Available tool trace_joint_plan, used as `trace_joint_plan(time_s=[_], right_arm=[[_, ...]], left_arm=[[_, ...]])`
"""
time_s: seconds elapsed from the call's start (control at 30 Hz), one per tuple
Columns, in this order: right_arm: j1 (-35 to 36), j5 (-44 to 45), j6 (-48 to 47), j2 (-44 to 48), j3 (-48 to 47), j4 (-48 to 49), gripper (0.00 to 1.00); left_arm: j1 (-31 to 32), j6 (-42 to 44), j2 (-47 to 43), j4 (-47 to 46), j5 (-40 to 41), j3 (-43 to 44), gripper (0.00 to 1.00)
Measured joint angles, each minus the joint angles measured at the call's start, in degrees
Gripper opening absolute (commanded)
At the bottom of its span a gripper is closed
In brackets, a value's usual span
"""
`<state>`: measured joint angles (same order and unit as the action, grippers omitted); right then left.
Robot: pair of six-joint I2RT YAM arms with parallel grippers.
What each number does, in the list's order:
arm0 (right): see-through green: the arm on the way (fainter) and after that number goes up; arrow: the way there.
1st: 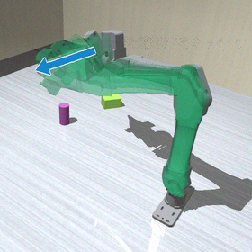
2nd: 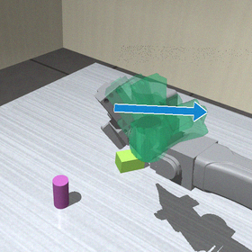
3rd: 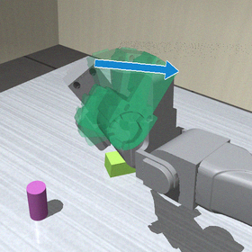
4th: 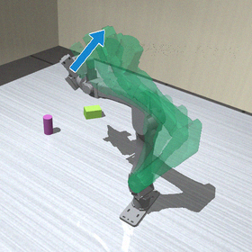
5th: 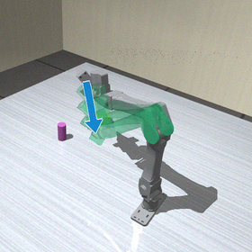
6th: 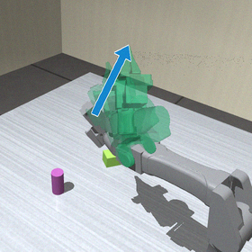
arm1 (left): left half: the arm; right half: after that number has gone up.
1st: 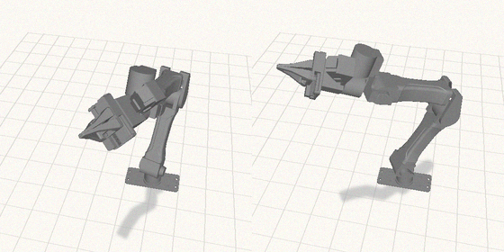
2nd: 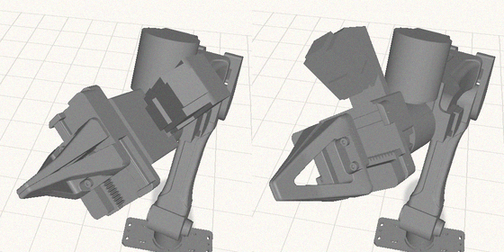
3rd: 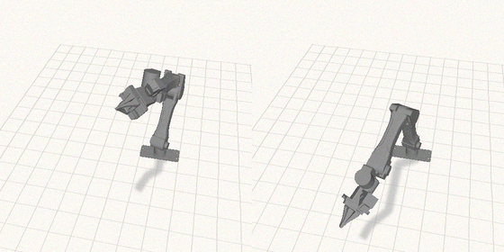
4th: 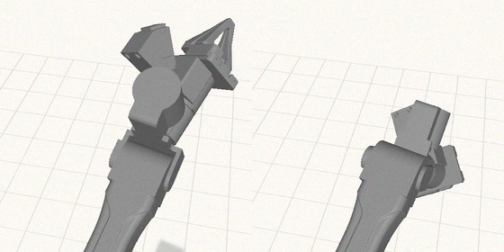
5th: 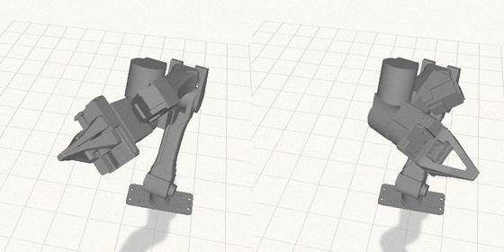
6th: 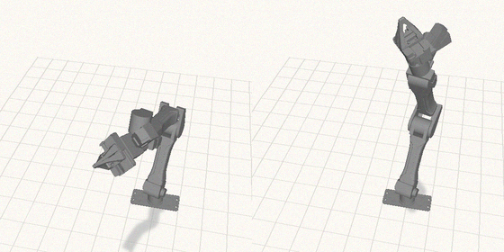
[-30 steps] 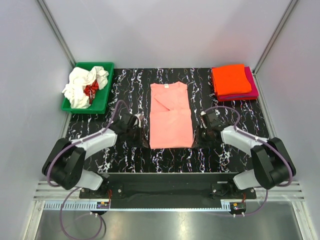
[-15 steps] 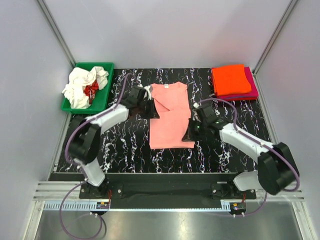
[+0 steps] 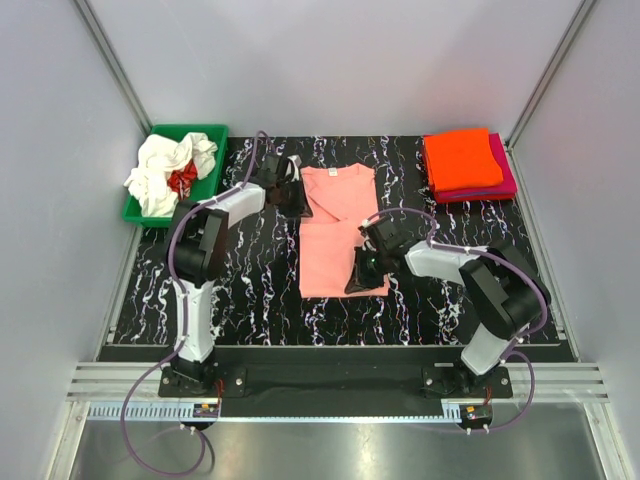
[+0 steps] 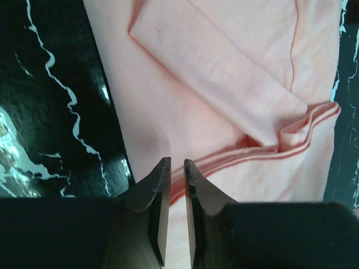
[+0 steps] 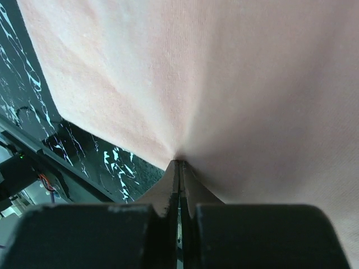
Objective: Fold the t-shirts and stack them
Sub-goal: Fold the tshirt
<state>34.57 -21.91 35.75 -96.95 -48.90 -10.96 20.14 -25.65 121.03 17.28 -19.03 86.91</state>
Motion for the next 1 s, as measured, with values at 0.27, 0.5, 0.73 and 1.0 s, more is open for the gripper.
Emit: trace_joint_plan(time_s=[0.27,0.5,0.73,1.0], right_arm=[[0.00,0.28,0.20,2.80,0.24,-0.96,0.01],[0.07,1.70,0.37,5.79,1.03,-0.17,0.01],[0.13,4.87,0.35,2.58,3.48,0.85,0.02],[0.42,7.15,1.49,9.77,3.91,-2.78,0.34]], left_arm=[[-0.07,1.81,0.70,1.33,0.28,1.73,0.22],[0.00,1.68,-8.04,2.89,1.07,-1.22,0.26],[1.18,1.40,-23.17,2.25,2.16,-14.75,0.30],[4.59,1.01,-36.02,4.96,2.75,-31.80,0.41]])
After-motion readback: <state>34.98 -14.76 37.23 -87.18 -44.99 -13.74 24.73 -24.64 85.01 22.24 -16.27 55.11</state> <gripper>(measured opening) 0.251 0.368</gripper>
